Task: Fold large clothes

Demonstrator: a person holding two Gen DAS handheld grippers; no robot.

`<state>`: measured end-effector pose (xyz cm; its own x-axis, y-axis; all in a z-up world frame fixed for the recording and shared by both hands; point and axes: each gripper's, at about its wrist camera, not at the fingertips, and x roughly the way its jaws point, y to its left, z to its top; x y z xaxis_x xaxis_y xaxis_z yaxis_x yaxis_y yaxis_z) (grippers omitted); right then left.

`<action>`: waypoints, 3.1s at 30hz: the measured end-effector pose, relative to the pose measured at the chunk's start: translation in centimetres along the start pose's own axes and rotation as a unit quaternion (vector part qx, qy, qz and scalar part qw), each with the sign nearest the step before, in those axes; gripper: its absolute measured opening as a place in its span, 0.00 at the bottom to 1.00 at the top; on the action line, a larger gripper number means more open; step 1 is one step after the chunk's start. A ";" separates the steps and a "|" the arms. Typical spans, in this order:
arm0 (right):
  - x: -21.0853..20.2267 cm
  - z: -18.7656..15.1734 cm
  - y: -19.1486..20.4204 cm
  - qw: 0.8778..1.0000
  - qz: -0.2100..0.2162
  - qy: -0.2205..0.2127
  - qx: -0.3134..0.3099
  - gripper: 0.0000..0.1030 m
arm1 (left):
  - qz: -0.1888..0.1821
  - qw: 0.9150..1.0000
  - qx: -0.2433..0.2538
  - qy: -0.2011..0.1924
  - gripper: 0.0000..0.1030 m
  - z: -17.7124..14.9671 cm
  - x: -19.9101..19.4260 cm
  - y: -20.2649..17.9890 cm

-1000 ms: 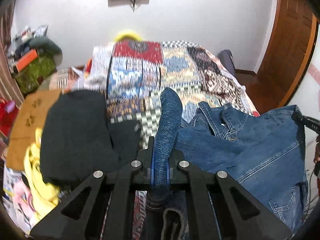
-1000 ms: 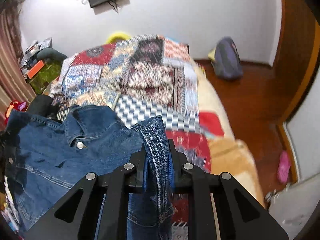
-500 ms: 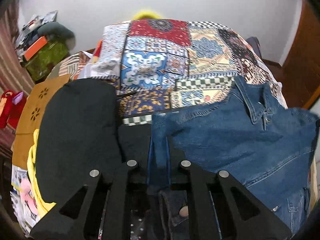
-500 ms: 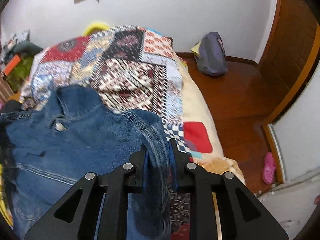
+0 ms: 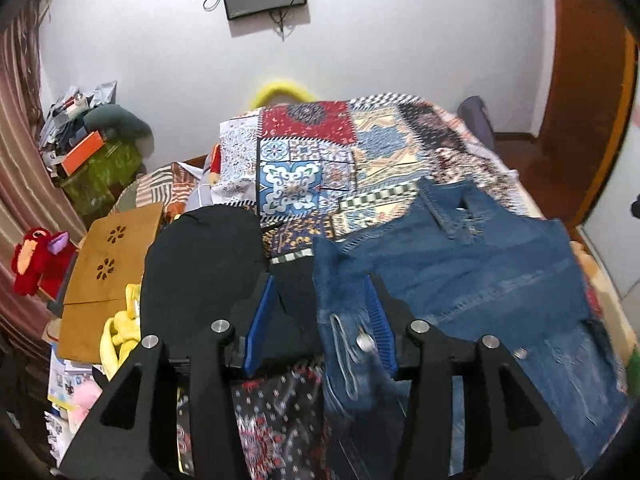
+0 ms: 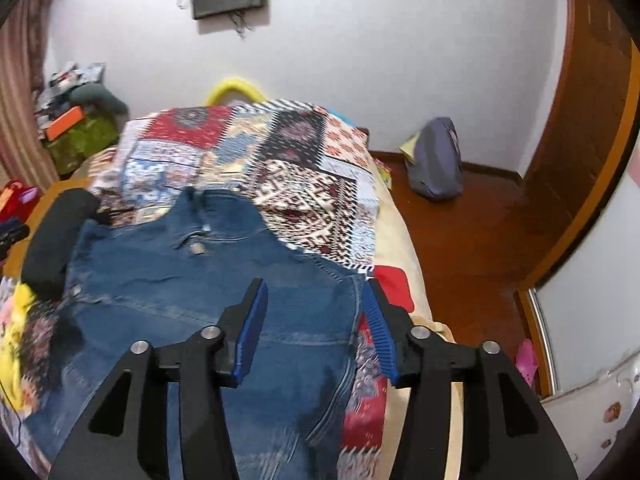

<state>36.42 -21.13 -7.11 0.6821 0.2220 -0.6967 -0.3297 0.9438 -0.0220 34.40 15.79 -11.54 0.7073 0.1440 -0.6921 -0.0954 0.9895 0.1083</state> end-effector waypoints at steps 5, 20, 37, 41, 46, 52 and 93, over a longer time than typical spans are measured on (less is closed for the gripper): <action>-2.7 -1.7 1.7 1.000 0.000 -0.006 -0.022 0.54 | -0.012 1.000 0.011 -0.005 0.58 -2.1 -4.0 0.3; -3.6 -10.6 3.5 0.995 0.006 0.089 -0.044 0.55 | -0.111 0.982 -0.014 0.152 0.82 -13.1 -2.8 0.2; 2.8 -21.3 -2.4 0.966 0.063 0.227 0.110 0.55 | -0.220 0.921 -0.128 0.296 0.81 -22.4 4.6 -1.8; 2.3 -21.7 -2.8 0.966 0.091 0.207 0.130 0.58 | -0.238 0.921 -0.133 0.277 0.70 -22.6 4.2 -2.3; 2.0 -21.6 -1.7 0.969 0.104 0.191 0.117 0.29 | -0.231 0.938 -0.100 0.238 0.25 -21.5 2.7 -2.9; 1.4 -19.5 -2.0 0.973 0.116 0.164 0.115 0.09 | -0.231 0.951 -0.090 0.183 0.18 -17.7 0.1 -2.5; 12.5 -1.0 -2.4 0.991 -0.007 0.131 0.013 0.48 | -0.011 0.995 0.000 0.099 0.70 -0.8 12.7 -1.7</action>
<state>45.08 -20.82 -16.46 0.4930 0.1409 -0.8585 -0.3028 0.9529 -0.0175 43.00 15.98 -21.04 0.5565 0.1224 -0.8218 -0.0815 0.9924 0.0926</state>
